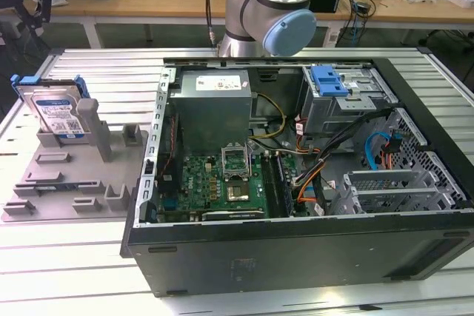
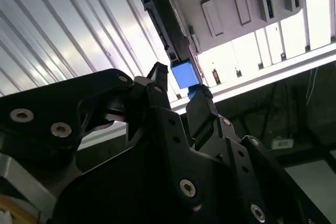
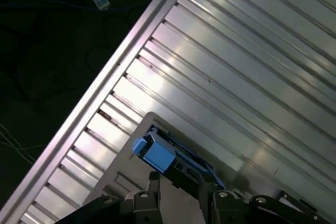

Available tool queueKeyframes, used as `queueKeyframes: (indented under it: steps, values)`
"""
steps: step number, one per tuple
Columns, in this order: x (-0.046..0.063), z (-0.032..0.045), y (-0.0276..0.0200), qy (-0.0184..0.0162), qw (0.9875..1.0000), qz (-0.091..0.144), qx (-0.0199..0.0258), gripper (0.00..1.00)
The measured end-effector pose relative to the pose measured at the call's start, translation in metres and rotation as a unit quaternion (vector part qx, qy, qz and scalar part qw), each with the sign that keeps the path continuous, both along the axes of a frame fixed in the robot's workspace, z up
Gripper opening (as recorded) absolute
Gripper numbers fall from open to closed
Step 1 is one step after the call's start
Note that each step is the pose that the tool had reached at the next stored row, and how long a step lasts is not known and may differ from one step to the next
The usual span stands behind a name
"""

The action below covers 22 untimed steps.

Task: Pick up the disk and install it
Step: 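Pick up the disk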

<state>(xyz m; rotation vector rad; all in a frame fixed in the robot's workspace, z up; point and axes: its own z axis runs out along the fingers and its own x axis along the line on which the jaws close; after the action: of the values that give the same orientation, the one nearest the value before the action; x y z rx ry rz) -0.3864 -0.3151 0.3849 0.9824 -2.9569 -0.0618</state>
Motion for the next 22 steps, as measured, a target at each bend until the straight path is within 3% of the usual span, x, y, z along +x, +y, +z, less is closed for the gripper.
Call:
queueKeyframes:
  steps: [5,9,10,12,13,15,19,20,21,22]
  values:
    - [0.0,-0.0003,0.0001,0.0,0.9989,0.048,0.0,0.42]
    - [0.0,-0.0004,0.0002,0.0,0.9963,0.086,0.0,0.42]
    - [0.0,-0.0004,0.0003,0.0,0.9949,0.101,0.0,0.42]
    - [0.0,-0.0004,0.0003,0.0,0.9906,0.137,0.0,0.42]
    - [0.0,-0.0004,0.0003,0.0,0.9893,0.146,0.0,0.42]
    - [0.0,-0.0004,0.0003,0.0,0.9834,0.181,0.0,0.42]
    - [0.0,-0.0004,0.0003,0.0,0.9748,0.223,0.0,0.42]
    - [0.0,-0.0004,0.0003,0.0,0.9718,0.236,0.0,0.42]
    - [0.0,-0.0004,0.0003,0.0,0.9697,0.244,0.0,0.42]
    - [0.0,-0.0004,0.0003,0.0,0.9665,0.257,0.0,0.42]
